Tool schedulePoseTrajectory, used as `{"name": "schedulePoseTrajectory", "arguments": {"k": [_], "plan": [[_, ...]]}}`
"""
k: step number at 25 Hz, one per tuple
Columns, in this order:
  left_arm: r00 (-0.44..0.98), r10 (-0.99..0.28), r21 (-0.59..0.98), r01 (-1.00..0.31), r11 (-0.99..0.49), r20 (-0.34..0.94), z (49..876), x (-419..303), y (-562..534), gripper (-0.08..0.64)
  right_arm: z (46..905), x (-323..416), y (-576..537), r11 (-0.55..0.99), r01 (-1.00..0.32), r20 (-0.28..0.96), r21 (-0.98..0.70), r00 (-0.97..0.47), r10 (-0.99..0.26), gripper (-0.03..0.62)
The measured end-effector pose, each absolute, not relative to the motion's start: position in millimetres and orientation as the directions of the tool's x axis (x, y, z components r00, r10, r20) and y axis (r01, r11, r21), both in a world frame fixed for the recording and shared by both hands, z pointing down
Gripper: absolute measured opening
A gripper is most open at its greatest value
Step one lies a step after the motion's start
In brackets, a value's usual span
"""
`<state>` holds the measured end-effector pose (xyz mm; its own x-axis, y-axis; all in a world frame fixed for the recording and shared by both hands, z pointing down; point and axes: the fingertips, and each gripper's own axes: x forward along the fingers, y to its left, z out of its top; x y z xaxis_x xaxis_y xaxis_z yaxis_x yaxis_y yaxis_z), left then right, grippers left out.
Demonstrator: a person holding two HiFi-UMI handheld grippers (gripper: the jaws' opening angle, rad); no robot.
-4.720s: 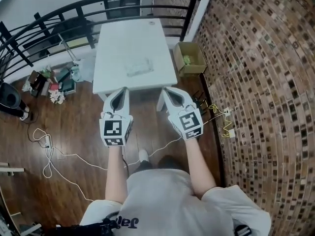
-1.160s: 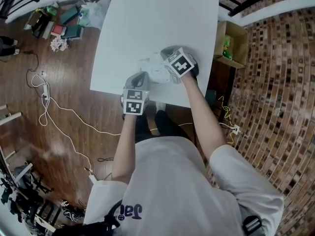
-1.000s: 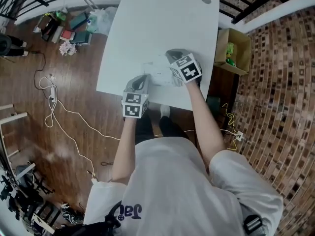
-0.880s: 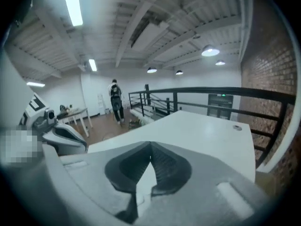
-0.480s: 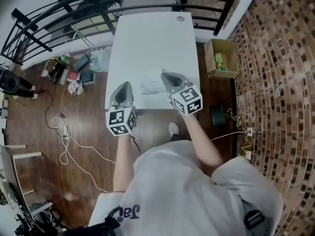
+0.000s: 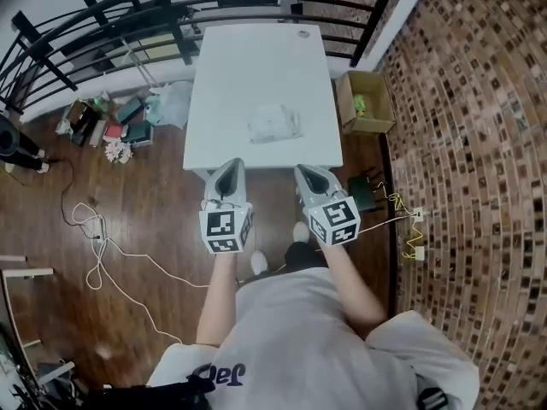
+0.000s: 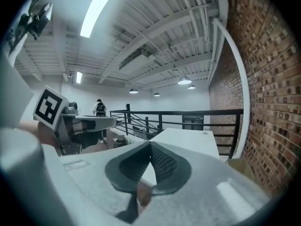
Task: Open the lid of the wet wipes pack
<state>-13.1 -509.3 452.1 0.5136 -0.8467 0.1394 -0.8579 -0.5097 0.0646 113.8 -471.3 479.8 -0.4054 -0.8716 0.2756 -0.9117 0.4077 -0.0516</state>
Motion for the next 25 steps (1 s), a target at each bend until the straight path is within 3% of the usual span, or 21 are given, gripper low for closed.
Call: {"name": "schedulePoseTrajectory", "arguments": {"k": [11,18,25], "plan": [[0.517,-0.849,-0.011,-0.853,-0.522,0.111,428.1,23.2,-498.5,0.017,409.0,113.4,-478.5,0.478,-0.878,0.117,-0.016,-0.477,-0.871,-0.009],[0.509,-0.858,-0.050,-0.857,-0.513,0.074,416.4,70.3,-499.9,0.017,423.9,159.0,-481.6,0.443,-0.895,0.131,-0.052,-0.446,-0.885,-0.009],[0.462,-0.885,-0.054,-0.884,-0.465,0.061,405.6,65.3,-508.8,0.017,412.3,189.7,-496.6,0.402,-0.916,0.100,-0.017,-0.401,-0.911,-0.009]]}}
